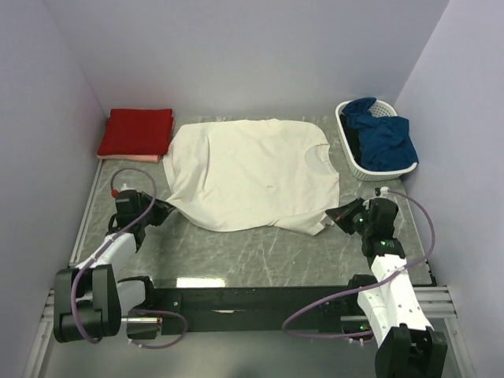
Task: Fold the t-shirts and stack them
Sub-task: Flatten the tshirt out
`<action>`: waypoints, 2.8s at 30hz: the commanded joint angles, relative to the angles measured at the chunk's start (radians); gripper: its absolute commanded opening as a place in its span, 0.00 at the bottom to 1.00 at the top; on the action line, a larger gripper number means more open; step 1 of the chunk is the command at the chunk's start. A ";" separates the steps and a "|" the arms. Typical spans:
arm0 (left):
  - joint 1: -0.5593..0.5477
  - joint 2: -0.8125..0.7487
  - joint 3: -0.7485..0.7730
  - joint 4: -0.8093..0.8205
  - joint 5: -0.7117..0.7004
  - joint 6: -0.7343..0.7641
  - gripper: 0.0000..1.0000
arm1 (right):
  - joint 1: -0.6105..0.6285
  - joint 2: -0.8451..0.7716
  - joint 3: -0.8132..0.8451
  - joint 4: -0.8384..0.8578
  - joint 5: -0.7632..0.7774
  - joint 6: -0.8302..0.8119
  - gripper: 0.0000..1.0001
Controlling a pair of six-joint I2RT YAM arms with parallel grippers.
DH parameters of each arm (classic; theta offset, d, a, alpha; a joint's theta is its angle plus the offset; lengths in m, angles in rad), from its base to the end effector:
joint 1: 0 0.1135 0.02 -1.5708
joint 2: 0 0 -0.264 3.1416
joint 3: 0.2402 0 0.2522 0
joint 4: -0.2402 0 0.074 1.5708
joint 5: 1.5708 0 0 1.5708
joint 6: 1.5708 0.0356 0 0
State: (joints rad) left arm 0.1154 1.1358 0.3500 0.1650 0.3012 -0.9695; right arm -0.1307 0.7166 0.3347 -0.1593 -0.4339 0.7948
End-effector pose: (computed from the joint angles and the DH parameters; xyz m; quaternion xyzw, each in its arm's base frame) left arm 0.2120 0.0139 0.1592 -0.3951 0.7884 -0.3087 0.3563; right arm 0.1623 -0.0062 0.1965 0.2846 0.8079 0.3339 0.3935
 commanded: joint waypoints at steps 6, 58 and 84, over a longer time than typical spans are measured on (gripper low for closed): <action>0.001 -0.040 0.032 -0.048 -0.048 0.025 0.09 | 0.000 0.054 0.122 -0.078 0.009 -0.068 0.00; -0.226 0.032 0.188 -0.124 -0.211 0.083 0.22 | -0.009 0.503 0.592 0.009 0.124 -0.014 0.00; -0.168 -0.109 0.192 -0.370 -0.408 0.117 0.69 | -0.009 0.744 0.676 0.043 0.110 -0.048 0.00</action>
State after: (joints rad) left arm -0.0528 1.1248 0.5983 -0.1543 0.0006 -0.8459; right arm -0.1337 1.4387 0.9531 -0.1646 -0.3229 0.7643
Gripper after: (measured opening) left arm 0.681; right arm 0.007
